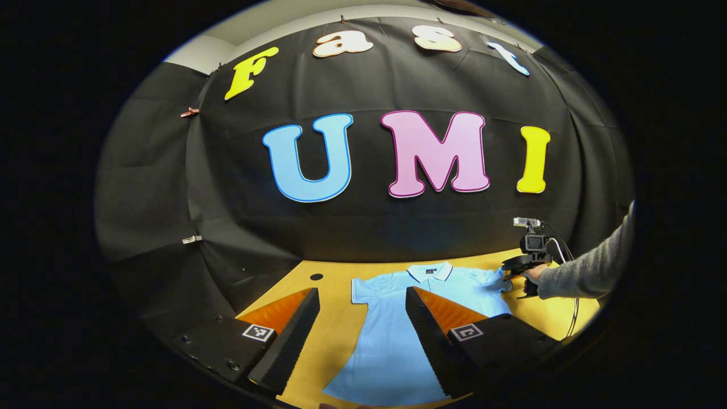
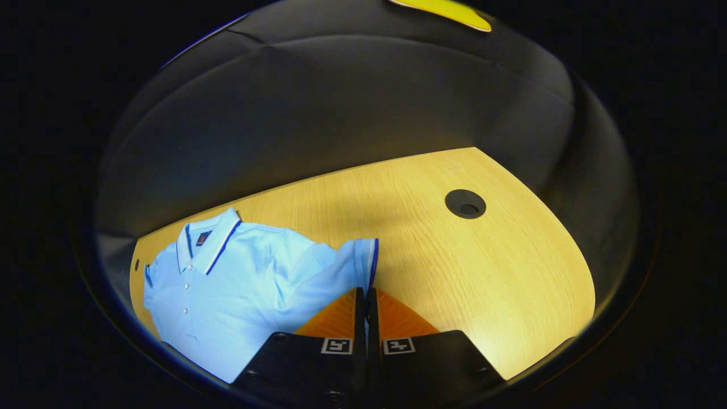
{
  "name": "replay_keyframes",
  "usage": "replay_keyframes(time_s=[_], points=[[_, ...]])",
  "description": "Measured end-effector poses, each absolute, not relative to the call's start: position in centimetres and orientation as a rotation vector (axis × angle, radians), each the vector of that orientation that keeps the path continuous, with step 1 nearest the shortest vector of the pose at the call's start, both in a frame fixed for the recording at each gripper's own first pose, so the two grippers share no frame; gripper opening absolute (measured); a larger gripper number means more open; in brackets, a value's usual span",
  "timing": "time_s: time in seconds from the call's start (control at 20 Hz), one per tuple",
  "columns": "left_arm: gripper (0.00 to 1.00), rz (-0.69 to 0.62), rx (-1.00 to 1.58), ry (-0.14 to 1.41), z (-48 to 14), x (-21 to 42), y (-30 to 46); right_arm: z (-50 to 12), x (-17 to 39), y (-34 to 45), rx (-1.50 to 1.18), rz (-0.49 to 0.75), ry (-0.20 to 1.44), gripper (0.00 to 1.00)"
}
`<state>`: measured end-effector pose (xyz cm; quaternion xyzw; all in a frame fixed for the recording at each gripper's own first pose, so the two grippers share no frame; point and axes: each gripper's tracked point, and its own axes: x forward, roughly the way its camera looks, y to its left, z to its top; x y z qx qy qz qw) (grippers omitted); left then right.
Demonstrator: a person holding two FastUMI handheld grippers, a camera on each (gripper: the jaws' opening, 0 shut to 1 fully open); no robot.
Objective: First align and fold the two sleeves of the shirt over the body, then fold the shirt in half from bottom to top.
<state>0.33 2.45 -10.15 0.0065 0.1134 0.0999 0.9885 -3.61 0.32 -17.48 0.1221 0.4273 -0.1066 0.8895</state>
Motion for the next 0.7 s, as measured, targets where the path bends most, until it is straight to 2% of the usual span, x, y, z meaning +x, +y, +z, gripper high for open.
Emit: replay_keyframes(time_s=[0.25,0.6,0.7], points=[[0.97,0.212,-0.003,0.224,-10.3,0.0,3.4,-12.5,-1.6,5.7,0.269,-0.096,0.777,0.05],[0.97,0.243,-0.011,0.223,-10.2,-1.6,4.9,-10.4,-2.3,17.1,0.236,0.123,0.770,0.05],[0.97,0.243,-0.016,0.220,-10.3,-1.8,5.1,-10.4,-2.6,17.1,0.200,0.112,0.767,0.05]])
